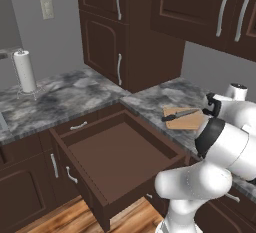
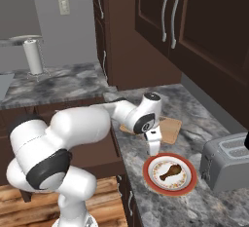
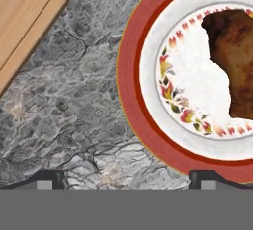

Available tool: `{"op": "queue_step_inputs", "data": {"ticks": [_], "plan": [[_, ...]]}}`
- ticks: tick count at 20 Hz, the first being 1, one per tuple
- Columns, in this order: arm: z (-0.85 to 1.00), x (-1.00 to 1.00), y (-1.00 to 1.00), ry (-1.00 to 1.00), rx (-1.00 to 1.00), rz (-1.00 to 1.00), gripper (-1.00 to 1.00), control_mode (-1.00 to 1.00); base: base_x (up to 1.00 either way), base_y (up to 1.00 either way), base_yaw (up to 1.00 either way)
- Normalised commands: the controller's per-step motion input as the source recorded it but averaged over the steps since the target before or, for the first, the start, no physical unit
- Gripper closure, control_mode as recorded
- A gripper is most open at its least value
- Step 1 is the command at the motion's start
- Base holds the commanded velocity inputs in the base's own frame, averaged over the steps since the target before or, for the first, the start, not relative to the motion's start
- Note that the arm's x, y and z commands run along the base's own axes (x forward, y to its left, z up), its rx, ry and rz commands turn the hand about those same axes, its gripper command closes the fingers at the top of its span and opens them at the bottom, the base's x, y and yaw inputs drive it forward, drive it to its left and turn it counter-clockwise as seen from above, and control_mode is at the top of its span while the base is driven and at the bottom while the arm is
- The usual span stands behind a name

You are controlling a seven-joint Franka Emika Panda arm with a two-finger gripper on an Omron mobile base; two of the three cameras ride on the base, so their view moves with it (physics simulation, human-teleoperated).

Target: Pick up the knife from the drawer and place it on the cutting board. Then place the meat from the plate to the cutting board.

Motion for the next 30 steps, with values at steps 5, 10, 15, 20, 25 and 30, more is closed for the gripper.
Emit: {"op": "queue_step_inputs", "data": {"ticks": [5,10,15,20,25,30], "plan": [[-0.14,-0.45,-0.17,0.05,0.0,0.09,-1.0,-1.0,0.0,0.0,0.0],[-0.03,-0.4,-0.29,0.01,0.0,0.1,-1.0,-1.0,0.0,0.0,0.0],[0.0,-0.35,-0.35,0.0,0.0,0.09,-1.0,-1.0,0.0,0.0,0.0],[-0.07,-0.16,-0.28,0.0,0.0,0.09,-1.0,-1.0,0.0,0.0,0.0],[-0.14,0.0,-0.18,0.0,0.0,0.11,-1.0,-1.0,0.0,0.0,0.0],[-0.06,0.0,-0.29,0.0,0.0,0.12,-1.0,-1.0,0.0,0.0,0.0]]}}
